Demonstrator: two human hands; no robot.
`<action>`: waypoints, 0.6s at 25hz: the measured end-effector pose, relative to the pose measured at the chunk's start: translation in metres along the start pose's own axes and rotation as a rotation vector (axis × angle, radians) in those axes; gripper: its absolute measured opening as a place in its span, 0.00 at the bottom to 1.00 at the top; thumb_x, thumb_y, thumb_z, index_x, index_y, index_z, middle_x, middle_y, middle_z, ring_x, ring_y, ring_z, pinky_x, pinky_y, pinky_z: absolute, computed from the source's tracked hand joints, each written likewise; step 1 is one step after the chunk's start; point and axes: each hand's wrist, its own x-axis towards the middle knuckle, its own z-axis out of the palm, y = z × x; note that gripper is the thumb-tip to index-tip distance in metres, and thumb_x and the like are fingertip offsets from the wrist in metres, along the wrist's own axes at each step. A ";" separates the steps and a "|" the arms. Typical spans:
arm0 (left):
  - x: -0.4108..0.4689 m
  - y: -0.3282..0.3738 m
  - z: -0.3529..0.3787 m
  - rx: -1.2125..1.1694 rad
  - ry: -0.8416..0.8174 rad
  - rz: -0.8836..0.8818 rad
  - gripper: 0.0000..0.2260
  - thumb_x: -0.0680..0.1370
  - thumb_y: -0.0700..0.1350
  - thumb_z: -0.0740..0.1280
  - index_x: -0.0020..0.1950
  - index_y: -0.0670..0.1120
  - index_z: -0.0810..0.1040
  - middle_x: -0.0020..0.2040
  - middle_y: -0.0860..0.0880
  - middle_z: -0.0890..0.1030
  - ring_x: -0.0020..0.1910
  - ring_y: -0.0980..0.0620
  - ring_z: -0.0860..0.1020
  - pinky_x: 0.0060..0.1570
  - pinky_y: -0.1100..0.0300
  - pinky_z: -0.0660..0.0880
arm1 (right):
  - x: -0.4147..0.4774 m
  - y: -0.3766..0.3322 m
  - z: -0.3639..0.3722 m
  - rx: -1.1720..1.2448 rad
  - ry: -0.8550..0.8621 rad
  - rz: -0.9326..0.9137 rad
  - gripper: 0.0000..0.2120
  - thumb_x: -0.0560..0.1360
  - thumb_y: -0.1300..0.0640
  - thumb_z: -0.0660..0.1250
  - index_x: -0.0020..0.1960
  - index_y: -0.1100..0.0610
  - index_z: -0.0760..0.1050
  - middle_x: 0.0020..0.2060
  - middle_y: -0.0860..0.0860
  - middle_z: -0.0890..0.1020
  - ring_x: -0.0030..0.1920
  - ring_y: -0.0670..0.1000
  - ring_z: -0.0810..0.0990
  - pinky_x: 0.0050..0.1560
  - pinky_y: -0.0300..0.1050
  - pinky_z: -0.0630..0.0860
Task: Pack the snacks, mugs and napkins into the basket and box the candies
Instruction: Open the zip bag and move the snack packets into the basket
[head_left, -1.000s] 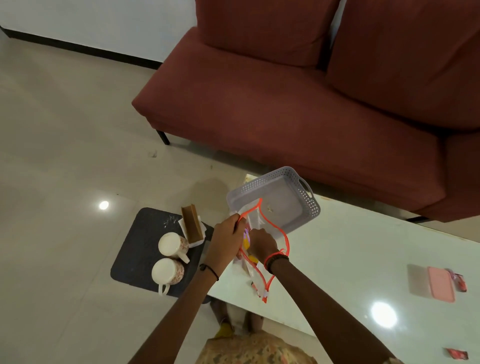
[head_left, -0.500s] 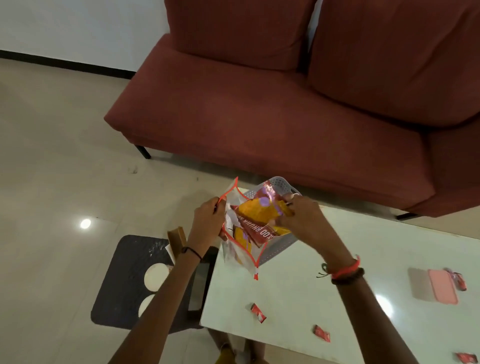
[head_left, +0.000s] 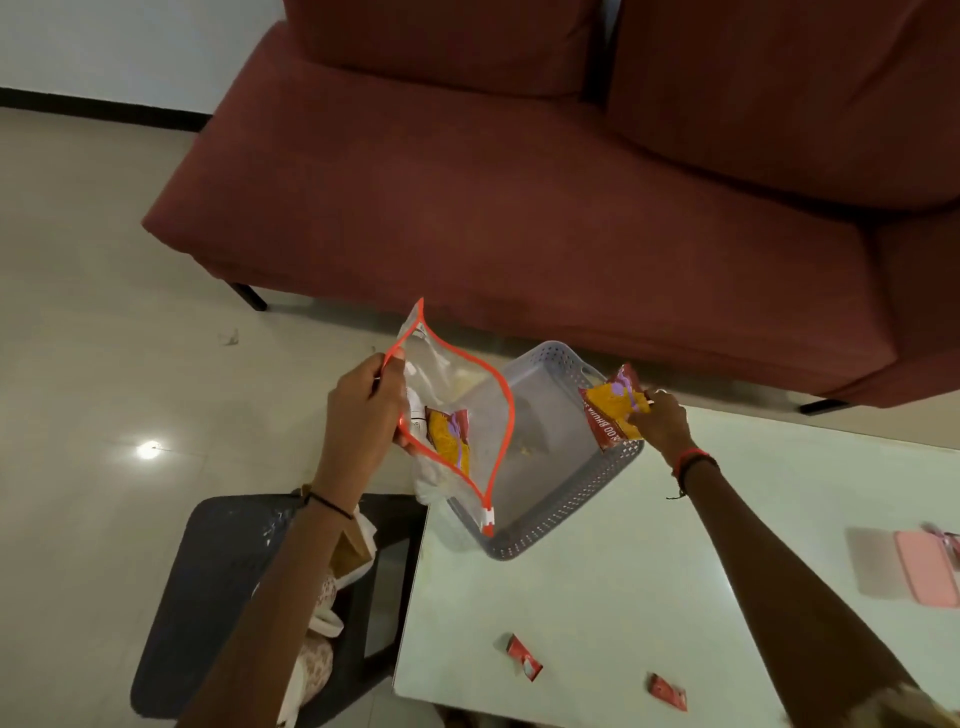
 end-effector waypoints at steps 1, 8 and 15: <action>0.001 -0.004 0.000 0.009 0.005 0.012 0.14 0.79 0.47 0.57 0.36 0.46 0.71 0.28 0.47 0.71 0.24 0.54 0.72 0.25 0.64 0.73 | 0.008 0.010 0.010 -0.020 0.002 0.011 0.15 0.70 0.66 0.67 0.56 0.65 0.75 0.55 0.64 0.80 0.58 0.65 0.76 0.55 0.51 0.72; 0.002 -0.028 -0.007 0.006 0.022 0.025 0.13 0.79 0.49 0.57 0.34 0.52 0.70 0.29 0.50 0.74 0.25 0.61 0.76 0.24 0.73 0.72 | 0.045 0.046 0.042 -0.113 -0.073 0.054 0.16 0.73 0.65 0.63 0.59 0.66 0.73 0.59 0.65 0.78 0.60 0.66 0.74 0.60 0.53 0.71; -0.002 -0.047 -0.003 -0.018 0.022 0.033 0.13 0.78 0.49 0.58 0.33 0.51 0.70 0.23 0.58 0.74 0.23 0.59 0.73 0.29 0.64 0.72 | 0.056 0.058 0.051 -0.140 -0.091 0.029 0.14 0.74 0.65 0.62 0.58 0.67 0.73 0.58 0.65 0.78 0.59 0.66 0.74 0.59 0.54 0.71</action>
